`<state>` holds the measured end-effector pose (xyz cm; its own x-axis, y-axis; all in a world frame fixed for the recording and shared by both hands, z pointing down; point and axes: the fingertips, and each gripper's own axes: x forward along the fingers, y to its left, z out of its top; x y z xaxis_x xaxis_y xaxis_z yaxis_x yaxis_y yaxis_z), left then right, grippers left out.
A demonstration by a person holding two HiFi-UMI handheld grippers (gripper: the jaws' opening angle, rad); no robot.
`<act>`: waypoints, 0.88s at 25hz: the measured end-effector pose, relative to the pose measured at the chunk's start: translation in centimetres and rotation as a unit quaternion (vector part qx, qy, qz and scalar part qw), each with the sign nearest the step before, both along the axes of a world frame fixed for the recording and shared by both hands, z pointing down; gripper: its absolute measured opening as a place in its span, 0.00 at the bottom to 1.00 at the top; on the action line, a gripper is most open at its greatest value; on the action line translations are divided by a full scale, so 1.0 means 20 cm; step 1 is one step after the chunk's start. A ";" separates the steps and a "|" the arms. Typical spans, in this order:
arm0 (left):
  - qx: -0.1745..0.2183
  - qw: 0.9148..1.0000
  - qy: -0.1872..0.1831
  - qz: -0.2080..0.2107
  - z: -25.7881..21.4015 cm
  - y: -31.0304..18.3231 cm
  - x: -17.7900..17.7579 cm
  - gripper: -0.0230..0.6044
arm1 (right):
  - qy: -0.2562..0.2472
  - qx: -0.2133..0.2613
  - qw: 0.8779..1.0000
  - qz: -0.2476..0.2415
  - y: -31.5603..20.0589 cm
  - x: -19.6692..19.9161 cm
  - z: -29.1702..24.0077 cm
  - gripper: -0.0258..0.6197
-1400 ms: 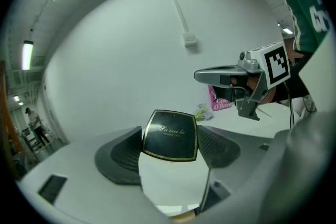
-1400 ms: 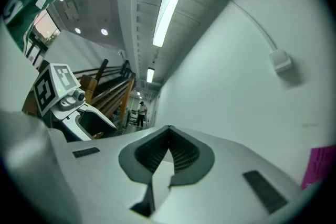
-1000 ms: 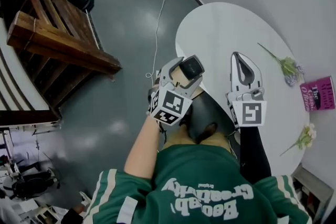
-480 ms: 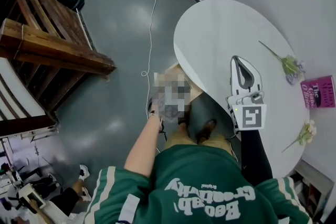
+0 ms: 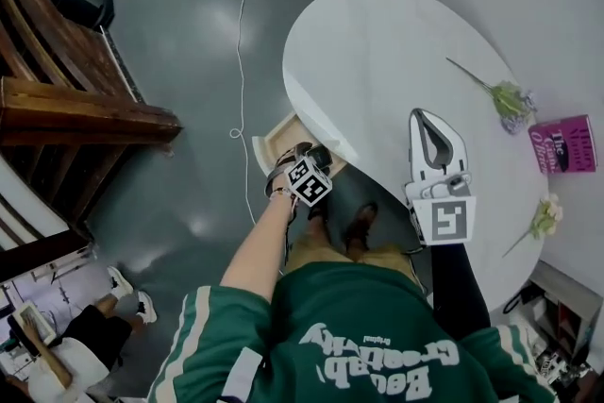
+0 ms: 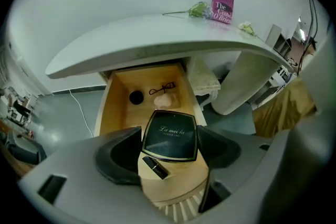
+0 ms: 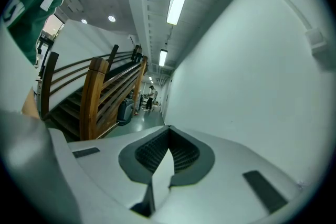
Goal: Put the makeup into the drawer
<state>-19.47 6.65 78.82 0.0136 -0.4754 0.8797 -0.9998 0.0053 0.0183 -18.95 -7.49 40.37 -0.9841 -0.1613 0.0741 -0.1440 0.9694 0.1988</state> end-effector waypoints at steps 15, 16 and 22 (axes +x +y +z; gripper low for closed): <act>-0.065 0.986 -0.067 0.140 0.22 -0.09 0.00 0.61 | 0.049 0.006 0.999 0.021 -0.07 0.07 0.15 0.05; -0.065 0.982 -0.081 0.160 0.22 -0.09 0.01 0.61 | 0.048 0.008 0.999 0.021 -0.07 0.07 0.15 0.05; -0.070 0.974 -0.096 0.191 0.25 -0.08 0.03 0.61 | 0.047 0.006 0.999 0.026 -0.09 0.09 0.16 0.05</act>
<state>-18.82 4.98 83.82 -0.0043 -0.3435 0.9392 -0.9140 -0.3797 -0.1430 -17.09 -9.19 43.64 -0.9632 -0.2133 0.1632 -0.1741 0.9586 0.2256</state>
